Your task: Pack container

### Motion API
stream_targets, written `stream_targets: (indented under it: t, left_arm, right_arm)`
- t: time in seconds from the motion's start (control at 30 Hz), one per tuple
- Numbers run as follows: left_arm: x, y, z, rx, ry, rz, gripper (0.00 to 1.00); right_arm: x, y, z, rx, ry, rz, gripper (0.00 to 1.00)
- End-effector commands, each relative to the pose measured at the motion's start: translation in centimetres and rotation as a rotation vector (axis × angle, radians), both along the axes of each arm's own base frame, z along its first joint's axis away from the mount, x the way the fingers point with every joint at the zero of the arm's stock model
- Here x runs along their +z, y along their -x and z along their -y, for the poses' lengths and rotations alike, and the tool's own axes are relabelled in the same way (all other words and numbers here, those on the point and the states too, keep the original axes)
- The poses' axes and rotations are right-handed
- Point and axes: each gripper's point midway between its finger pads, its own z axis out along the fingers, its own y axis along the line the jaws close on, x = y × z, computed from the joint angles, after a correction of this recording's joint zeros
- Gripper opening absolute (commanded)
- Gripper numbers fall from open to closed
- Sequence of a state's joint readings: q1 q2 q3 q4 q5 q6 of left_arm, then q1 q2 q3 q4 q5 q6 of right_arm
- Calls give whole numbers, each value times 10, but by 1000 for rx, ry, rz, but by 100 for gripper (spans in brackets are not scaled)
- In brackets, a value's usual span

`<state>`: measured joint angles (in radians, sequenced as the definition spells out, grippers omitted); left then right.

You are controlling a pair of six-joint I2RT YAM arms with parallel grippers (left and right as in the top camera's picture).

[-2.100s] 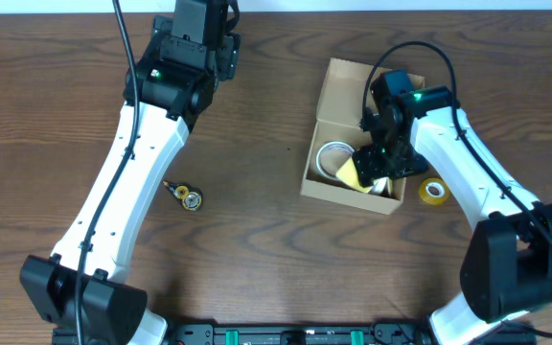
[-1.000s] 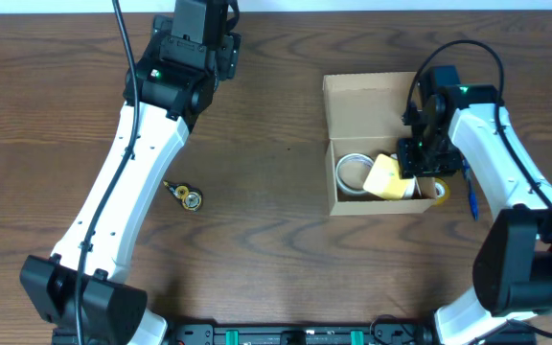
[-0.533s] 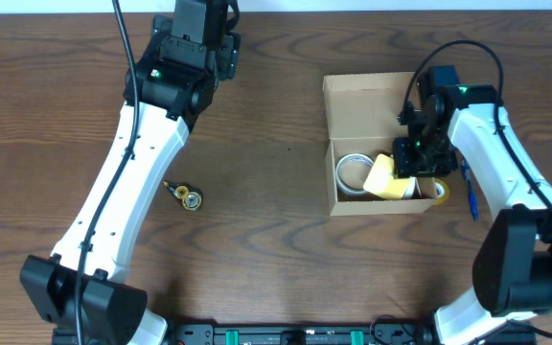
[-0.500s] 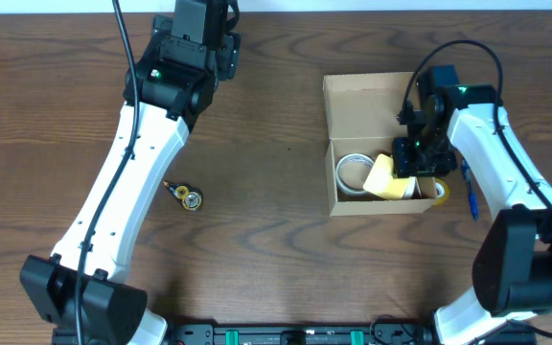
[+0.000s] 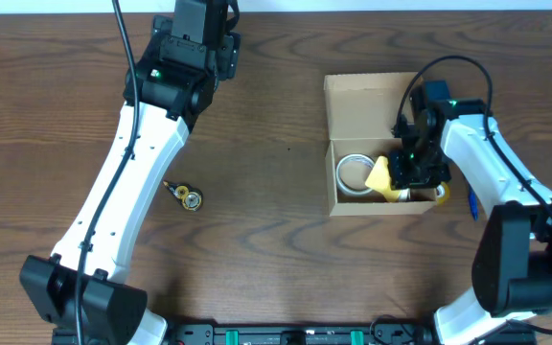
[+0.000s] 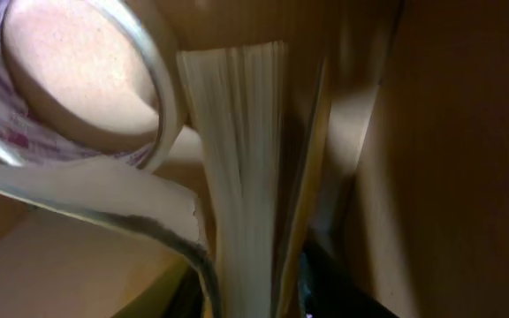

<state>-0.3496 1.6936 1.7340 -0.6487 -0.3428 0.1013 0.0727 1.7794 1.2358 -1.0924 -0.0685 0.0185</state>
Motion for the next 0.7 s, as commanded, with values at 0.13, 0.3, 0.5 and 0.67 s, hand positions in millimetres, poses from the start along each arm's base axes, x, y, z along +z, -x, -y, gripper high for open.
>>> stream_targets:
  t: [0.13, 0.3, 0.5, 0.67]
  left_arm:
    - [16, 1, -1, 9, 28, 37, 85]
    - [16, 1, -1, 9, 28, 37, 85]
    - [16, 1, -1, 9, 28, 37, 85]
    - [16, 1, -1, 8, 28, 37, 85]
  right_arm:
    - [-5, 0, -4, 2, -11, -2, 24]
    - [-4, -5, -4, -5, -13, 16, 25]
    - [17, -27, -8, -5, -28, 83, 19]
    - [44, -49, -13, -3, -54, 153, 16]
